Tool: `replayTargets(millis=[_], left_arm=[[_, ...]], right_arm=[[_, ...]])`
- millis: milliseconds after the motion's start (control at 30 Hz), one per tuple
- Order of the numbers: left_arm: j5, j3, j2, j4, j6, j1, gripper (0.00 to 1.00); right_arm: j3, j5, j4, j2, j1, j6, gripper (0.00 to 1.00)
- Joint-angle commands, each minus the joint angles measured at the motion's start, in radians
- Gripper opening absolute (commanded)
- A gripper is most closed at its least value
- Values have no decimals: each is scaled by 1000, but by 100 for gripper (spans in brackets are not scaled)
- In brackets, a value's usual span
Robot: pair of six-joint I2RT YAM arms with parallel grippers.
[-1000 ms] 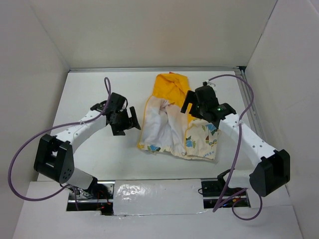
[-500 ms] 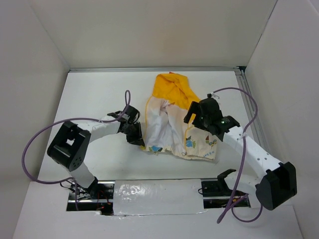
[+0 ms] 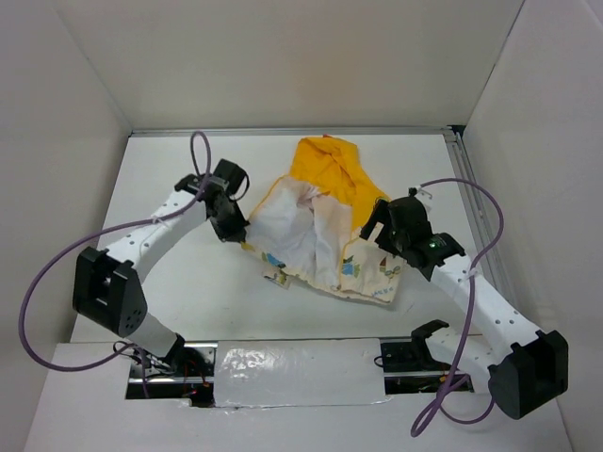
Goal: Zip up the jacket
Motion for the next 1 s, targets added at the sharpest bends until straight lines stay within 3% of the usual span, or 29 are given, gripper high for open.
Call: replayTargets(millis=[0, 167, 300, 367, 400, 433, 467, 500, 567, 700, 867, 967], left_arm=[[-219, 247, -24, -347, -145, -3, 0], [-273, 490, 99, -433, -147, -238, 0], [-212, 640, 361, -454, -88, -409, 0], [-171, 706, 482, -462, -40, -489, 7], [-157, 727, 516, -449, -3, -528, 30], [-152, 731, 539, -451, -4, -542, 42], [-103, 722, 567, -424, 23, -560, 83], [-66, 702, 566, -389, 46, -568, 99], [33, 634, 497, -286, 100, -578, 99], [99, 412, 287, -44, 161, -569, 99], [130, 223, 38, 52, 150, -522, 99], [159, 114, -57, 78, 129, -419, 99]], right_arm=[[-30, 49, -24, -5, -7, 34, 100], [-51, 58, -42, -20, -39, 54, 100], [-65, 50, -57, -34, -75, 86, 100], [-70, 28, -65, -42, -92, 90, 100], [-73, 21, -67, -49, -100, 88, 100], [-76, 11, -65, -57, -105, 86, 100], [-86, 0, -58, -72, -105, 77, 100], [-90, -9, -53, -80, -106, 73, 100], [-100, -40, -41, -100, -103, 63, 100], [-128, -69, -15, -135, -80, 59, 100], [-139, -74, 8, -163, -22, 63, 100], [-79, -81, 44, -143, 36, 10, 100]])
